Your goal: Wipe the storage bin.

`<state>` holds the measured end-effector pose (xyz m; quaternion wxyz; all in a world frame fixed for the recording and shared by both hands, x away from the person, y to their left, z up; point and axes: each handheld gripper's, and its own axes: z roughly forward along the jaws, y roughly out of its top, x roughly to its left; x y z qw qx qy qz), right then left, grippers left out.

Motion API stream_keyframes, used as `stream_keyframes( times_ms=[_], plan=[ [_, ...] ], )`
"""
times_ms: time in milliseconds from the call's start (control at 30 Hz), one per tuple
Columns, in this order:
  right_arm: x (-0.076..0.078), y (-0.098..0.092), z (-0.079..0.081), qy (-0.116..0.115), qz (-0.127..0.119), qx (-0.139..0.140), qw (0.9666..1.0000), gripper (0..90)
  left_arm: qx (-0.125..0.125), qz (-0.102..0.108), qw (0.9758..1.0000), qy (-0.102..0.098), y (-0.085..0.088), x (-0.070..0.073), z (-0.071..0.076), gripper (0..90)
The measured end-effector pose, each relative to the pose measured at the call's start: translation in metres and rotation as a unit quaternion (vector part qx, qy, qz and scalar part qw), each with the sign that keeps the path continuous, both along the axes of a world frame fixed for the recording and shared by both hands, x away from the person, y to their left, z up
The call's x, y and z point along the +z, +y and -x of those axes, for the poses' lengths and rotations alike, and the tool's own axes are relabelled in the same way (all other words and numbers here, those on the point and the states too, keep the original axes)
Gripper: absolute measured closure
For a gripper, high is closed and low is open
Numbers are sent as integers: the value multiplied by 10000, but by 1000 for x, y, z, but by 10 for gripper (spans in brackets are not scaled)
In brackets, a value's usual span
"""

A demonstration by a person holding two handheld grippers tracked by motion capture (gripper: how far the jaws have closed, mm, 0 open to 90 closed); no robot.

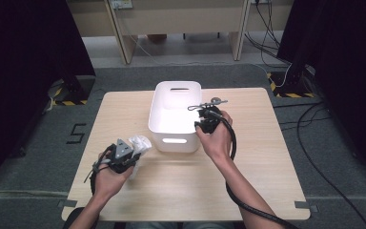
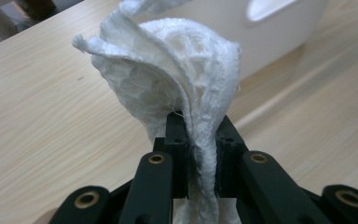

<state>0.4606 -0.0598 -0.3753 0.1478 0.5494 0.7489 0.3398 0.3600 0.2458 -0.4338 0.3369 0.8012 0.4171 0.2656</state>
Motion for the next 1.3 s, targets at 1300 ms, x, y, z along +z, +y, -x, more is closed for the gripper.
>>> stream_keyframes(
  times_ms=[1300],
  plan=[
    [-17,-59,16,15,-166,-469,9988,628,707,-212,9945,749,23,-53,-92,485]
  ],
)
